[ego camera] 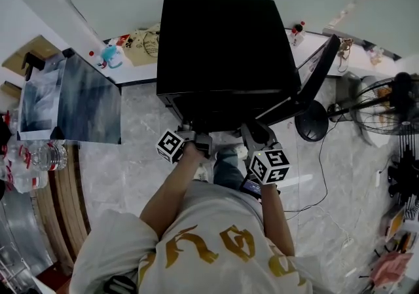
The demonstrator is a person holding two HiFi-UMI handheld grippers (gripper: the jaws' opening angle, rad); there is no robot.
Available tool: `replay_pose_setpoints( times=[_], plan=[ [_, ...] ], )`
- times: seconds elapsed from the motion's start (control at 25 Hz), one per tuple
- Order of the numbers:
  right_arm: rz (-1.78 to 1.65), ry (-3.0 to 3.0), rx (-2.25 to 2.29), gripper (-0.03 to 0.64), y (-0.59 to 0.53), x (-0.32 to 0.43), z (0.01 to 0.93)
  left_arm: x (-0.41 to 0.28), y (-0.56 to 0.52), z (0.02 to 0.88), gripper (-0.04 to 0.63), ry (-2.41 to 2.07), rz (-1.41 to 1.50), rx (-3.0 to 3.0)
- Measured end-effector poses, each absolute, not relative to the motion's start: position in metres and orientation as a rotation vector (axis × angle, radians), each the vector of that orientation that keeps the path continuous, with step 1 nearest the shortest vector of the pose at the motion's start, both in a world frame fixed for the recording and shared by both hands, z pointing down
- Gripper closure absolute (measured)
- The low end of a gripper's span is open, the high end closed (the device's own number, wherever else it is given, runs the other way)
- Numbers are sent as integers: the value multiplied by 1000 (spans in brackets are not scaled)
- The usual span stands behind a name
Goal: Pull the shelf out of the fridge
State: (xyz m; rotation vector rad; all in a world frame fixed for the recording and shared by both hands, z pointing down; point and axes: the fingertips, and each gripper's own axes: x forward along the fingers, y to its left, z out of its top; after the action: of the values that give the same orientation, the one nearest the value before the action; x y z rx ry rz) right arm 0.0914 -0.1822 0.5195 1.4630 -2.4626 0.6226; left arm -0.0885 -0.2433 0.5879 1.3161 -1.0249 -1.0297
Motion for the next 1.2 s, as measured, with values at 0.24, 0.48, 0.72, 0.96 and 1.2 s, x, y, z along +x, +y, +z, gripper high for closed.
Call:
replay_pose_setpoints(
  times=[0.24, 0.48, 0.72, 0.96, 1.2],
  plan=[
    [628, -2454, 1465, 531, -166, 87, 523, -86, -220, 584, 581, -984, -1053, 1294],
    [629, -2458, 1476, 532, -156, 88, 522, -81, -203, 583, 581, -981, -1043, 1294],
    [632, -2468, 1464, 537, -148, 82, 524, -79, -190, 579, 581, -956, -1058, 1276],
    [614, -2481, 1446, 558, -145, 77, 522, -80, -182, 584, 581, -970, -1034, 1275],
    [518, -2467, 1490, 594, -147, 81, 515, -82, -178, 587, 581, -981, -1019, 1272]
  ],
)
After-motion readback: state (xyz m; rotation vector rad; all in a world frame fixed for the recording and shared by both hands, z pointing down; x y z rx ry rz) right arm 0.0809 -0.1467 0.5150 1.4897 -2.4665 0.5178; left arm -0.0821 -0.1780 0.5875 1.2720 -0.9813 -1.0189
